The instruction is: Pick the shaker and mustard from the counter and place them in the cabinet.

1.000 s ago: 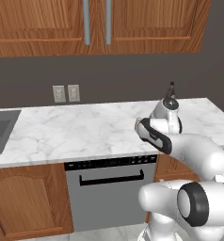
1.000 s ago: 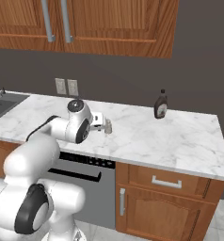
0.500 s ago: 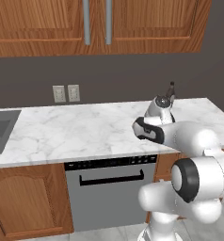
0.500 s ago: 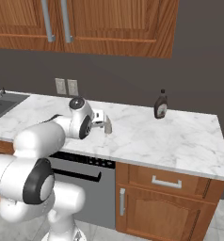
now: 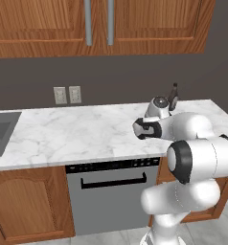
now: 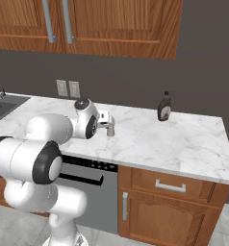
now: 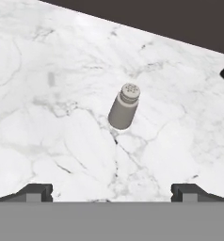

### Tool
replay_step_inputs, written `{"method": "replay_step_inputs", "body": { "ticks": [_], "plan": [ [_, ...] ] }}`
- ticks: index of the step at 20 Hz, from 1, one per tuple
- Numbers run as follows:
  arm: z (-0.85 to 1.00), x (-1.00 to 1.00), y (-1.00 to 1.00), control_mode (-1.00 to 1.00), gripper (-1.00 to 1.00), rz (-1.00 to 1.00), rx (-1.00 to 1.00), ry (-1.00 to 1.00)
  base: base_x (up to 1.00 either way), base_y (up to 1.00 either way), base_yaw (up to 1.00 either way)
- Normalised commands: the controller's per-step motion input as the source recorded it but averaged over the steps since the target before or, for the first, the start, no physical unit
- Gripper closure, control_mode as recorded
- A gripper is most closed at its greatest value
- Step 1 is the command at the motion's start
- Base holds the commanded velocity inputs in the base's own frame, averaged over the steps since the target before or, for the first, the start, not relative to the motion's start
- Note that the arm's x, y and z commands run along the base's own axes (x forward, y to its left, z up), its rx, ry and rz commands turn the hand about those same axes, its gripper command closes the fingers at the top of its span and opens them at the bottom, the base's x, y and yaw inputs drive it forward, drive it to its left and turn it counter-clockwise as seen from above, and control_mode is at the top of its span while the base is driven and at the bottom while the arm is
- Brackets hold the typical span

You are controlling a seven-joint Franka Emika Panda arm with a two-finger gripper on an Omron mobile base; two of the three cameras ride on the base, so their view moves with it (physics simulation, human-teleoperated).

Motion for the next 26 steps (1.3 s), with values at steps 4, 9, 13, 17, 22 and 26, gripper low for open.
{"method": "replay_step_inputs", "body": {
  "ticks": [4, 9, 13, 17, 22, 26],
  "plan": [
    [-0.19, 0.37, -0.08, -1.0, -1.0, -0.03, 0.0, 0.0, 0.0, 0.0, 0.0],
    [-0.19, 0.36, -0.05, -1.0, -1.0, -0.03, 0.0, 0.0, 0.0, 0.0, 0.0],
    [-0.22, 0.38, -0.02, -1.0, -1.0, -0.01, 0.0, 0.0, 0.0, 0.0, 0.0],
    [-0.23, 0.31, -0.01, -1.0, -1.0, 0.0, 0.0, 0.0, 0.0, 0.0, 0.0],
    [-0.22, 0.25, 0.0, -1.0, -1.0, 0.0, 0.0, 0.0, 0.0, 0.0, 0.0],
    [-0.15, 0.2, -0.03, -1.0, -1.0, 0.0, 0.0, 0.0, 0.0, 0.0, 0.0]
  ]
}}
